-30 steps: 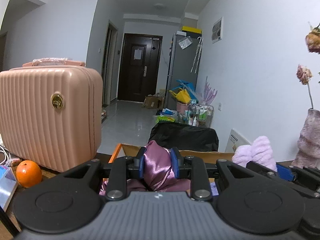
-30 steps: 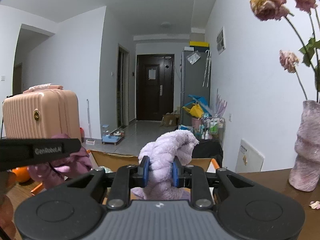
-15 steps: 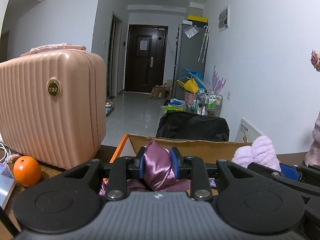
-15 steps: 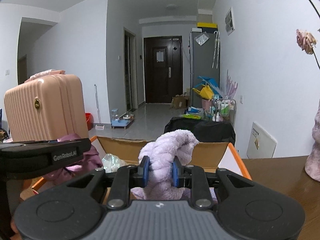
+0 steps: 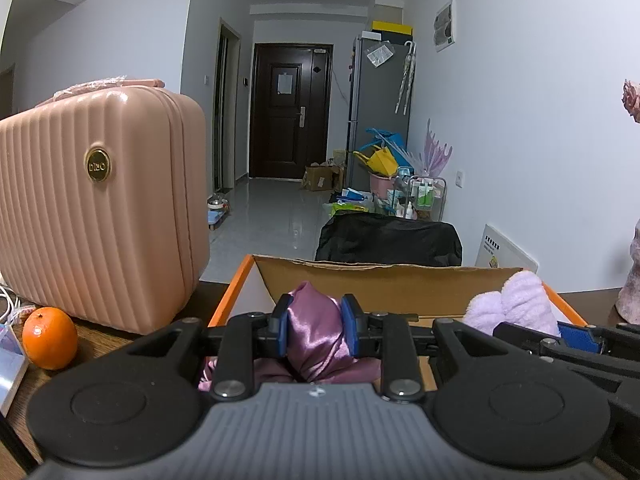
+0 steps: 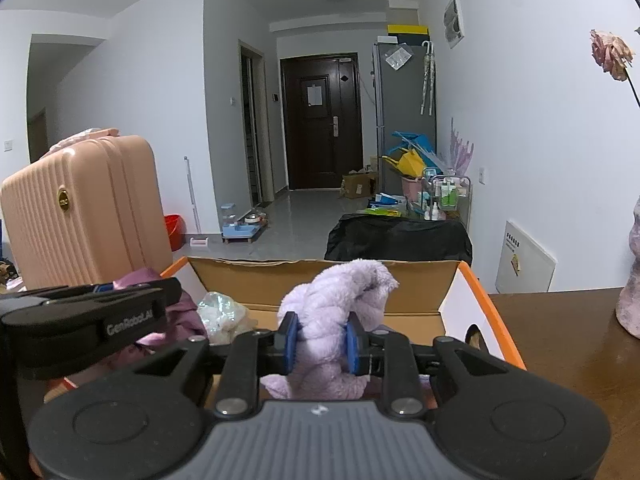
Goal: Organize soft objects
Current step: 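Open the left tool over the box while the right tool releases the headband into it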
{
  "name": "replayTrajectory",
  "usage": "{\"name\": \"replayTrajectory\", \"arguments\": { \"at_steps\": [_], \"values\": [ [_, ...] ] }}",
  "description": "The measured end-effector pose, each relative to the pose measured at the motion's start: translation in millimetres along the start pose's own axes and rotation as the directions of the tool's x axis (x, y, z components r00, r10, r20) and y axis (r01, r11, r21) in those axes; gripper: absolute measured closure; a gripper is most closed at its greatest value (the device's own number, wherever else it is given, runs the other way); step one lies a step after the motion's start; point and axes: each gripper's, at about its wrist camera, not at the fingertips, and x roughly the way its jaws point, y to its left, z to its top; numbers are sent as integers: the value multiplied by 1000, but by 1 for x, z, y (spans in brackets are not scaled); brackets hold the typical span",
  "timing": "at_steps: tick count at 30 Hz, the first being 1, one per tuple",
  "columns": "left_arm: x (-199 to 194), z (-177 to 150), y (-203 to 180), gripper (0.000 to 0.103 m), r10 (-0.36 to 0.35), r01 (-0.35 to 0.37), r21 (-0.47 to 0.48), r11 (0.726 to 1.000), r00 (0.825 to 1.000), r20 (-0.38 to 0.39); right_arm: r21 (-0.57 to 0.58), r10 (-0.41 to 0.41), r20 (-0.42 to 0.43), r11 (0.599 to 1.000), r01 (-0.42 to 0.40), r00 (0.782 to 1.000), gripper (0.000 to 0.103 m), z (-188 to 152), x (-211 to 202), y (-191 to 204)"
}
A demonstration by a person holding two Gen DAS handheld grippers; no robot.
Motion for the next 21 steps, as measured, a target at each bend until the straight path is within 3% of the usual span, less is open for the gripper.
{"name": "replayTrajectory", "arguments": {
  "at_steps": [3, 5, 9, 10, 12, 14, 16, 19, 21],
  "values": [
    [0, 0, 1, 74, -9, 9, -12, 1000, 1000, -1, 7, -14, -4, 1000, 14, 1000, 75, 0, 0, -2],
    [-1, 0, 3, 69, -5, 5, -14, 1000, 1000, 6, 16, -27, -10, 1000, 27, 1000, 67, 0, 0, -3],
    [-4, 0, 5, 31, 34, -33, -21, 999, 999, 24, 34, -37, -14, 999, 37, 999, 63, 0, -1, -6],
    [-4, 0, 6, 28, 51, -50, -23, 998, 998, 28, 35, -44, -14, 998, 45, 999, 56, -1, -3, -7],
    [-4, 1, 10, 11, 60, -59, -39, 997, 998, 25, 34, -70, -7, 997, 70, 998, 41, -1, -3, -6],
    [-5, 1, 11, 2, 90, -88, -47, 995, 996, 30, 39, -96, 0, 995, 96, 995, 20, -1, -4, -7],
    [-6, 0, 11, 0, 116, -114, -43, 993, 992, 40, 49, -117, 9, 992, 116, 993, 9, -1, -5, -8],
    [-5, -1, 10, 0, 122, -121, -44, 992, 992, 32, 62, -137, 14, 989, 136, 990, 0, -1, -5, -10],
    [-4, -1, 11, 0, 128, -126, -47, 991, 991, 27, 66, -146, 14, 987, 145, 989, 0, -1, -5, -11]
  ]
}}
